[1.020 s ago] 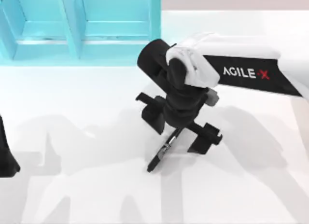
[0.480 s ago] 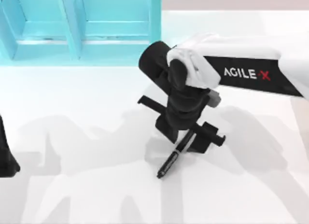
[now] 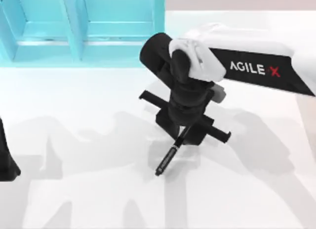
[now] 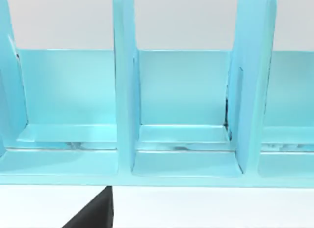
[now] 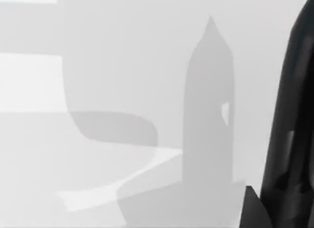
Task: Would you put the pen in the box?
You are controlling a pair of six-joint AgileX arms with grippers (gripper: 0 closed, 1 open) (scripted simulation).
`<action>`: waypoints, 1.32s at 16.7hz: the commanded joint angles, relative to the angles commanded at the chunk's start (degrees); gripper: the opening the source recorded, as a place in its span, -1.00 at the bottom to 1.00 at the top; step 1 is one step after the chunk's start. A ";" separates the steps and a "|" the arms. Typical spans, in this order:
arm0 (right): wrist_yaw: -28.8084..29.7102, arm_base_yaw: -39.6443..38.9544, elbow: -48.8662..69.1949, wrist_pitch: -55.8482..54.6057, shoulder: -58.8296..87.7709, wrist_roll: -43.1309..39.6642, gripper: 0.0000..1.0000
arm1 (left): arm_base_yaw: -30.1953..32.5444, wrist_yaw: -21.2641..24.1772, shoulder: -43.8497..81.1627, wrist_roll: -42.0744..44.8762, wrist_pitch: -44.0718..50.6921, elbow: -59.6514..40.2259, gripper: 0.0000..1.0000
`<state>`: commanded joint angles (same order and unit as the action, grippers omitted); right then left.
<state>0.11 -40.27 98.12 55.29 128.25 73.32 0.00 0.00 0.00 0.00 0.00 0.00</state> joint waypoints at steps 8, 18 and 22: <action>-0.05 0.28 12.14 16.11 -3.65 -0.13 -1.00 | 0.00 0.00 0.00 0.00 0.00 0.00 1.00; -0.57 9.01 10.72 16.20 -5.04 -2.53 -1.00 | 0.00 0.00 0.00 0.00 0.00 0.00 1.00; -1.36 26.25 7.69 16.73 -7.54 -6.50 -1.00 | 0.00 0.00 0.00 0.00 0.00 0.00 1.00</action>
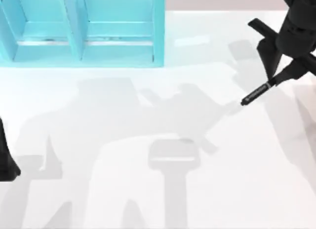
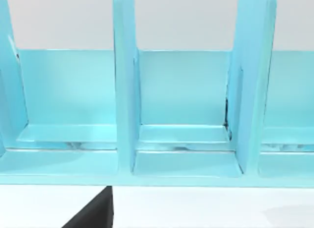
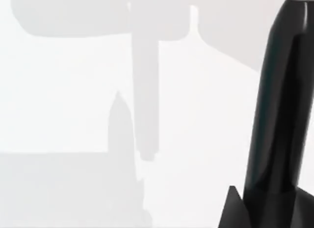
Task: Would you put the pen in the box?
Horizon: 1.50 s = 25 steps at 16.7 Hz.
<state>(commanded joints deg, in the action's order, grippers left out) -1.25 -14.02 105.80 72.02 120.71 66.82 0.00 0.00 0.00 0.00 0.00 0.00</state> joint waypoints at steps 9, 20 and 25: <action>-1.66 43.81 -8.62 0.40 -7.83 -10.79 -1.00 | 0.00 0.00 0.00 0.00 0.00 0.00 1.00; -2.23 51.05 -11.44 -0.81 -10.09 -13.29 -1.00 | 0.00 0.00 0.00 0.00 0.00 0.00 1.00; -2.21 47.75 -20.71 -8.72 -11.59 -10.54 -1.00 | 0.00 0.00 0.00 0.00 0.00 0.00 1.00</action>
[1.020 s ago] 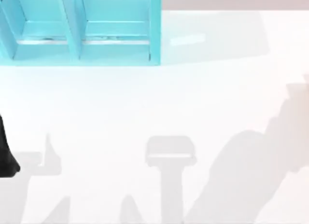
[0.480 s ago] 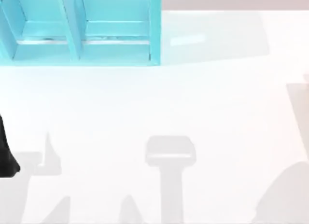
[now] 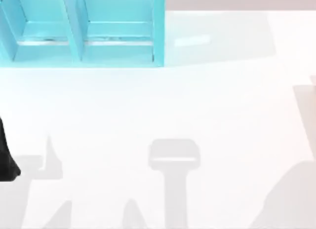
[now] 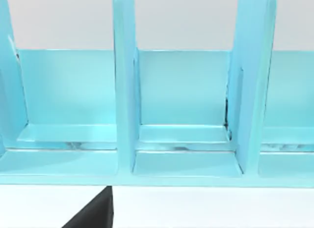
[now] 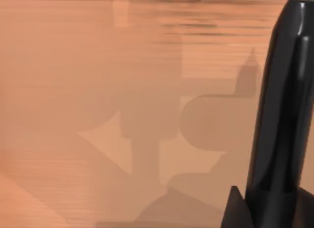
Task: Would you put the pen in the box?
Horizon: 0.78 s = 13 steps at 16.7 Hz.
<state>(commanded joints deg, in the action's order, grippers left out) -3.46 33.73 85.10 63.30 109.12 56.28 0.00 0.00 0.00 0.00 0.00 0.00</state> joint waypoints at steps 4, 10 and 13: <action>0.01 -1.01 -4.96 -4.76 -0.24 1.90 -1.00 | 0.00 0.00 0.00 0.00 0.00 0.00 1.00; 0.02 -1.00 -4.98 -4.78 -0.24 1.91 -0.55 | 0.00 0.00 0.00 0.00 0.00 0.00 1.00; 0.02 -1.00 -4.98 -4.78 -0.24 1.91 -0.10 | 0.00 0.00 0.00 0.00 0.00 0.00 1.00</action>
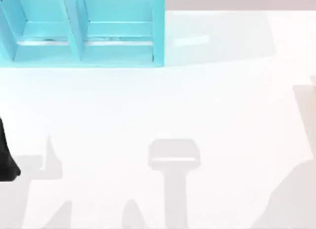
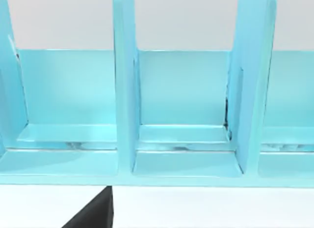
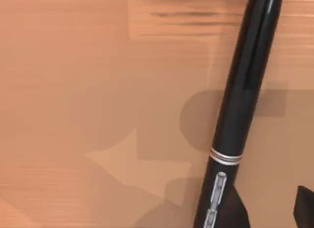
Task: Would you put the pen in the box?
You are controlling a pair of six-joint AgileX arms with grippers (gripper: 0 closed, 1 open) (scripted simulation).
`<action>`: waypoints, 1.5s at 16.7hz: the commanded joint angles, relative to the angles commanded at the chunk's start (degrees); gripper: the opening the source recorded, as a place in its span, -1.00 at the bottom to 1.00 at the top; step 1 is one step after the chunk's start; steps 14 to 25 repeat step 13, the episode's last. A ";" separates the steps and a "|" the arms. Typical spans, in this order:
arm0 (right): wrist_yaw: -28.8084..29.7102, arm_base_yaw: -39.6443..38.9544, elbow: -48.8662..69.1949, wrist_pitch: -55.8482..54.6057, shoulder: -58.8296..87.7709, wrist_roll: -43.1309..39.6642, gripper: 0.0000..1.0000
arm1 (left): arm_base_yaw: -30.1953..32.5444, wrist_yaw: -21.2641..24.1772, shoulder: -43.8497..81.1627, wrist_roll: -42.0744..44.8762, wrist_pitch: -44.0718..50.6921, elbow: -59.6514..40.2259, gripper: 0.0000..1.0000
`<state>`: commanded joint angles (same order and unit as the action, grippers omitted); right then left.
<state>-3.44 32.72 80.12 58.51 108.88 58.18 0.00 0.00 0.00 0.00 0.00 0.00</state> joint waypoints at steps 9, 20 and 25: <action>0.00 0.00 0.00 0.00 0.00 0.00 1.00 | 0.00 0.00 0.00 0.00 0.00 0.00 1.00; 0.00 0.00 0.00 0.00 0.00 0.00 1.00 | 0.00 0.00 0.00 0.00 0.00 0.00 1.00; 0.00 0.00 0.00 0.00 0.00 0.00 1.00 | 0.00 0.00 0.00 0.00 0.00 0.00 1.00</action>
